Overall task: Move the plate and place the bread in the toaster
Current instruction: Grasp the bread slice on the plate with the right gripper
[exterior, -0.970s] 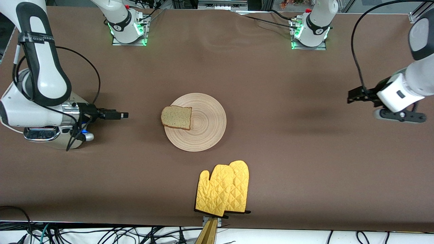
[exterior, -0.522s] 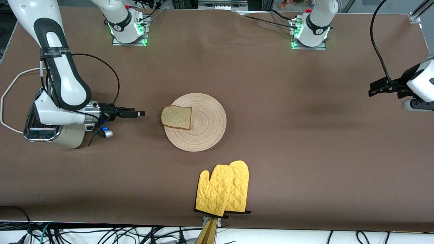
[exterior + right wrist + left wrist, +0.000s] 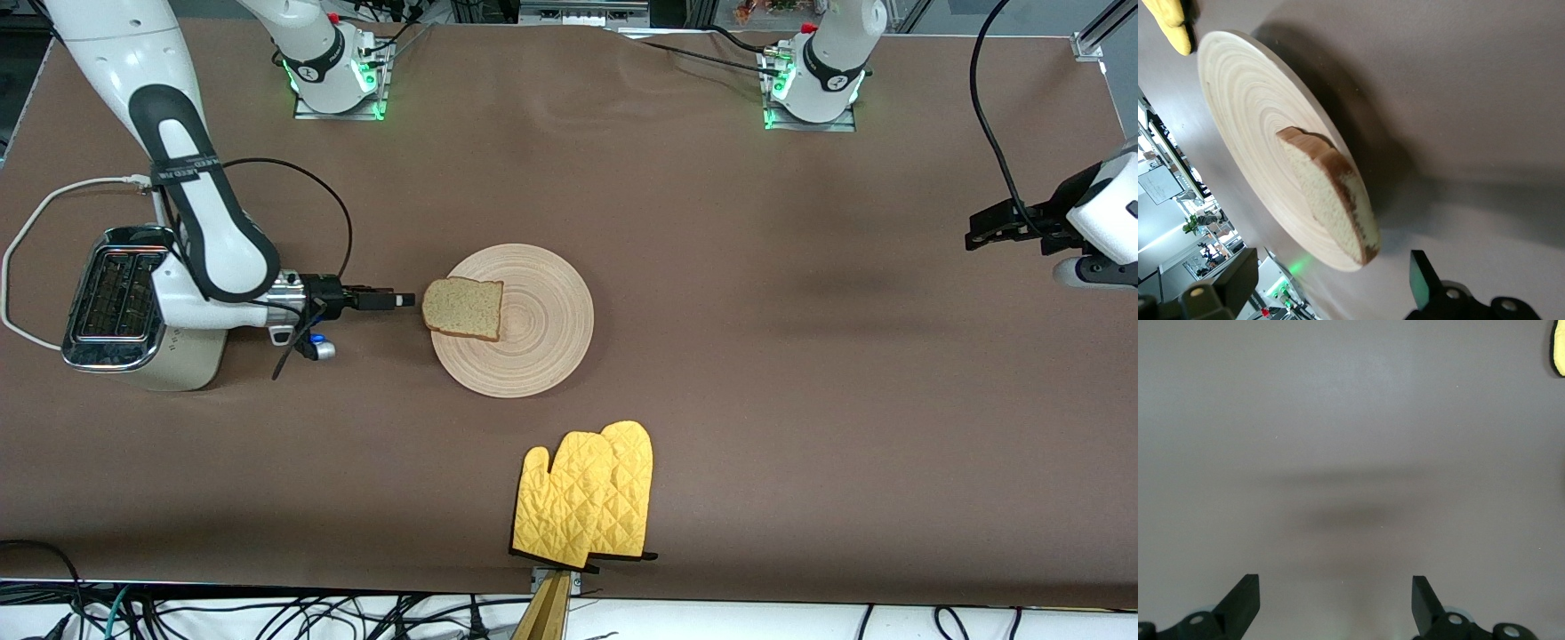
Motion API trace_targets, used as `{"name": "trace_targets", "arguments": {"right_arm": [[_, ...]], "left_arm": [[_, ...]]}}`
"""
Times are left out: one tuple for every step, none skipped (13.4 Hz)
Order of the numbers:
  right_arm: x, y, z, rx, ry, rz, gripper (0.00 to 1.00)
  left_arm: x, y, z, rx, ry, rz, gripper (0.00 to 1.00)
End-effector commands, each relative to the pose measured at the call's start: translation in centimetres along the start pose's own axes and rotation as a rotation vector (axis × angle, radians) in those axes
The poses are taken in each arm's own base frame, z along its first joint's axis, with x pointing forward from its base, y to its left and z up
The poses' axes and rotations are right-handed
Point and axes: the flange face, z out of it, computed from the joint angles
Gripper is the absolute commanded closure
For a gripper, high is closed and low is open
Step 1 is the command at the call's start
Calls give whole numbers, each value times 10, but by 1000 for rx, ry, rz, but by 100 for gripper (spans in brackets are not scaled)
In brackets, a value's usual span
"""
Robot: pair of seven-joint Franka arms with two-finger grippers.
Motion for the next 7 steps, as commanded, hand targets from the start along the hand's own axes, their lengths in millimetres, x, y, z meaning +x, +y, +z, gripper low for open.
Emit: {"name": "trace_targets", "arguments": {"right_arm": [[0,3,21,27,23,-26,0],[-1,1,29,30,19,-25,0],[0,2,30,26,24,-24,0],[-1,0,32,22,25,-29,0],[0,1,35,19,23,-27,0],[0,2,36,16,26,-27,0],[0,1,38,16,28,-27,0]], "left_arm": [[-3,0,0,-20,-4,-11,0],[-3,0,2,-22,-7,-10,0],[-3,0,3,-22,-9,-10,0],[-3,1,5,-22,-12,-10,0],[-3,0,5,-22,-12,-12,0],[-2,1,5,-24,-13,-10,0],[-2,1,6,-31,-14,-11,0]]}}
